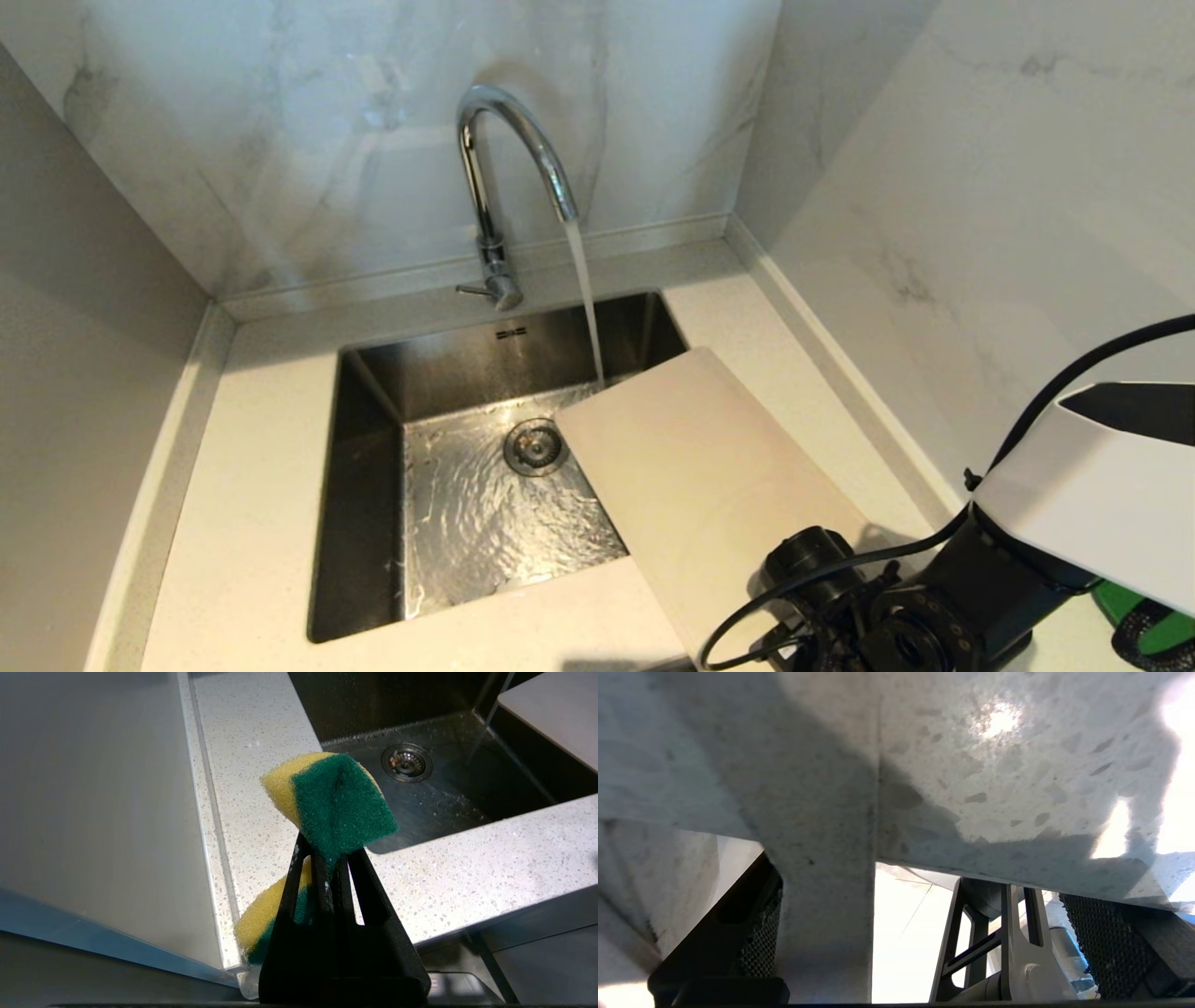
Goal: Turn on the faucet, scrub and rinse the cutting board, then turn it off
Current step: Pick up the cutting board
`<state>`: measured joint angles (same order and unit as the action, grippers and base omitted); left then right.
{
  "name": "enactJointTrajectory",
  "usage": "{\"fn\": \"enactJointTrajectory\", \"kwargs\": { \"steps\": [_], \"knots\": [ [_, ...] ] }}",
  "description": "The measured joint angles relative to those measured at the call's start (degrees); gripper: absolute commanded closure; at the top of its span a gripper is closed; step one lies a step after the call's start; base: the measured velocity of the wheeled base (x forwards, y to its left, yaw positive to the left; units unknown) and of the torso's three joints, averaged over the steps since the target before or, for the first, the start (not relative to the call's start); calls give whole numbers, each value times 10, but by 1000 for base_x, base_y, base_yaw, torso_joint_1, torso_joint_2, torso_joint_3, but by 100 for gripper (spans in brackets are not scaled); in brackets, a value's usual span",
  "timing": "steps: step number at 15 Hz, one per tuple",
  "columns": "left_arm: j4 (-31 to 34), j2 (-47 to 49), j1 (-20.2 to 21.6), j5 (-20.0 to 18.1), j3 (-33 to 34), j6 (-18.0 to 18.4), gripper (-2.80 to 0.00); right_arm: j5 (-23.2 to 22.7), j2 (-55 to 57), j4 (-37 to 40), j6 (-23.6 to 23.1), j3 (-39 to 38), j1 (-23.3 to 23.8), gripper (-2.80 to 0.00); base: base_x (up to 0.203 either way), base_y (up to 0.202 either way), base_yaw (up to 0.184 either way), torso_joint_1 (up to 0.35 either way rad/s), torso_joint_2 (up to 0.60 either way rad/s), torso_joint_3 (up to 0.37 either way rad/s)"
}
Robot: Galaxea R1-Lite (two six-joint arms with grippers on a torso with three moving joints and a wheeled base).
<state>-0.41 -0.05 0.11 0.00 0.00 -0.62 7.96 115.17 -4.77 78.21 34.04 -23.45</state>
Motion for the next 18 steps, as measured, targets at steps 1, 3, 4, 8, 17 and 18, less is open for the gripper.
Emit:
{"fn": "enactJointTrajectory", "kwargs": {
  "steps": [1,3,4,8,17,18],
  "knots": [
    [0,0,0,0,0,0,0,1,1,0,0,0,0,-280,0,0,0,0,0,0],
    [0,0,0,0,0,0,0,1,4,2,-6,0,1,-280,0,0,0,0,0,0],
    [0,0,0,0,0,0,0,1,5,1,-9,0,2,-280,0,0,0,0,0,0],
    [0,0,0,0,0,0,0,12,12,0,-9,1,2,-280,0,0,0,0,0,0],
    [0,0,0,0,0,0,0,15,17,-11,-9,-2,2,0,0,0,0,0,0,0],
    [1,0,0,0,0,0,0,16,17,-12,-11,-1,2,0,0,0,0,0,0,0]
  ]
}}
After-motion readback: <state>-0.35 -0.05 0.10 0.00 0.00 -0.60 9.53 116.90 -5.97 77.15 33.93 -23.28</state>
